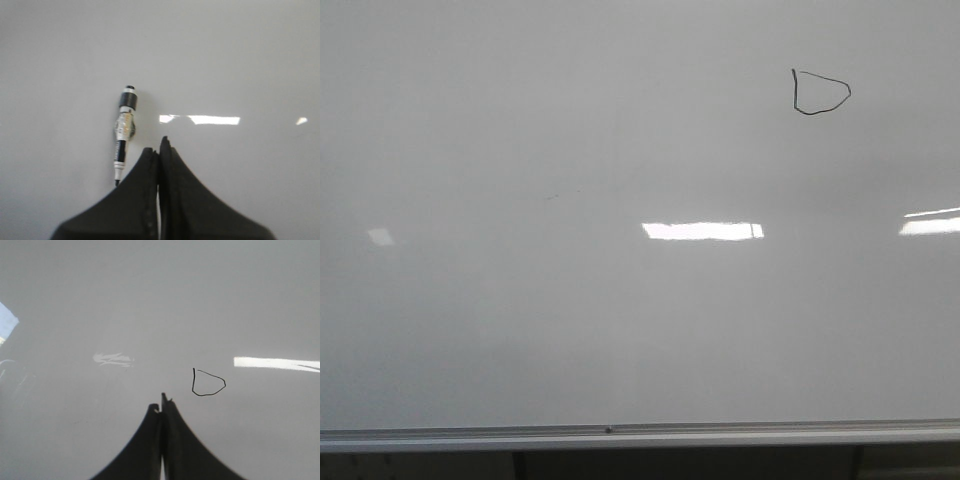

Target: Write number 0 on whiteboard

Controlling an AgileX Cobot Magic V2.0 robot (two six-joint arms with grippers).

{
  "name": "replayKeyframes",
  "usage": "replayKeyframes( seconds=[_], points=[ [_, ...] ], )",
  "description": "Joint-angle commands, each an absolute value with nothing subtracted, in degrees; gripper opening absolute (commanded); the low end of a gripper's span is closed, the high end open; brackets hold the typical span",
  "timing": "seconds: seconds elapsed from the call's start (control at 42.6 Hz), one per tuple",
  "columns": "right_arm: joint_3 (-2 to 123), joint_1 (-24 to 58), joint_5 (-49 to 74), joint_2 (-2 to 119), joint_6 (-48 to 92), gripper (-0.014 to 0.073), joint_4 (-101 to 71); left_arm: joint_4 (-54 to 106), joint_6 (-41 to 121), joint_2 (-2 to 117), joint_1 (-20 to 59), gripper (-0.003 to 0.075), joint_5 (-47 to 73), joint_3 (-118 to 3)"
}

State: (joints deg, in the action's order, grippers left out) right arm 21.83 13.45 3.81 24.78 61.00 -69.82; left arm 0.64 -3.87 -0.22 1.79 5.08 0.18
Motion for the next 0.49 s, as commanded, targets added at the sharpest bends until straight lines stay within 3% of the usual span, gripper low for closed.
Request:
replayKeyframes(
  seconds=[0.0,0.469],
  points=[
    [23.35,13.14,2.27,25.01,61.54,-0.0069,-70.45,0.63,-4.66,-1.27,-0.91,-0.002,0.4,1.62],
    [23.35,13.14,2.33,25.01,61.54,-0.0069,-70.45,0.73,-4.66,-1.29,-1.71,-0.002,1.81,1.62]
  ],
)
